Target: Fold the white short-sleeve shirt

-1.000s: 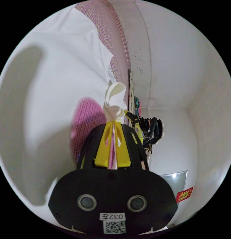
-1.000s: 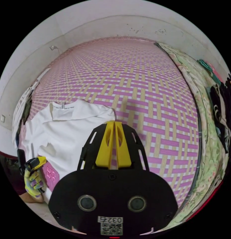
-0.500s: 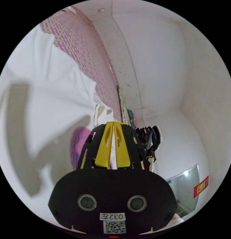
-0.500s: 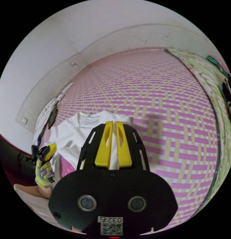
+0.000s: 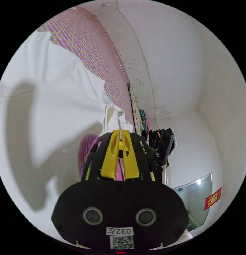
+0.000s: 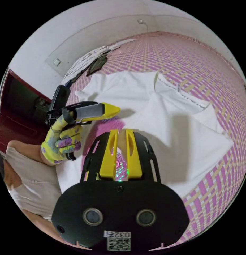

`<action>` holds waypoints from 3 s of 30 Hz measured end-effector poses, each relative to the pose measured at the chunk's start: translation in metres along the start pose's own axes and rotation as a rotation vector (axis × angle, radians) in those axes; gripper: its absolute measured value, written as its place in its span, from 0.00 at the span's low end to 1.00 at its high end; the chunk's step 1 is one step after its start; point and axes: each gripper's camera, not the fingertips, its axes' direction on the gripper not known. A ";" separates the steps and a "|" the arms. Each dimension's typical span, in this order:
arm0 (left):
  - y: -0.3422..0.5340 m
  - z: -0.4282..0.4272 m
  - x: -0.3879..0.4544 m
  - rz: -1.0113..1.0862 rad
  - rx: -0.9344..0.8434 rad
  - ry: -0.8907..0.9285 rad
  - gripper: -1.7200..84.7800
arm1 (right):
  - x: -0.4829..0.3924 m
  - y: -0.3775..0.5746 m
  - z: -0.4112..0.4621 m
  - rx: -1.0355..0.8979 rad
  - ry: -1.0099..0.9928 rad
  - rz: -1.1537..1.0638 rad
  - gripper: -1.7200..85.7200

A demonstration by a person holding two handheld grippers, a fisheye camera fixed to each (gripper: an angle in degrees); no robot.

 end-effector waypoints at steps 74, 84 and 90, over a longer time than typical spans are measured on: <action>0.097 -0.095 -0.222 0.545 -0.155 -0.245 0.02 | -0.091 0.174 0.018 0.430 0.261 0.229 0.09; 0.294 -0.203 -0.307 0.595 -0.109 -0.099 0.09 | -0.208 -0.039 0.163 0.216 0.196 -0.105 0.11; 0.345 -0.221 -0.365 0.550 -0.127 -0.241 0.12 | -0.255 -0.128 0.243 -0.088 0.404 -0.254 0.14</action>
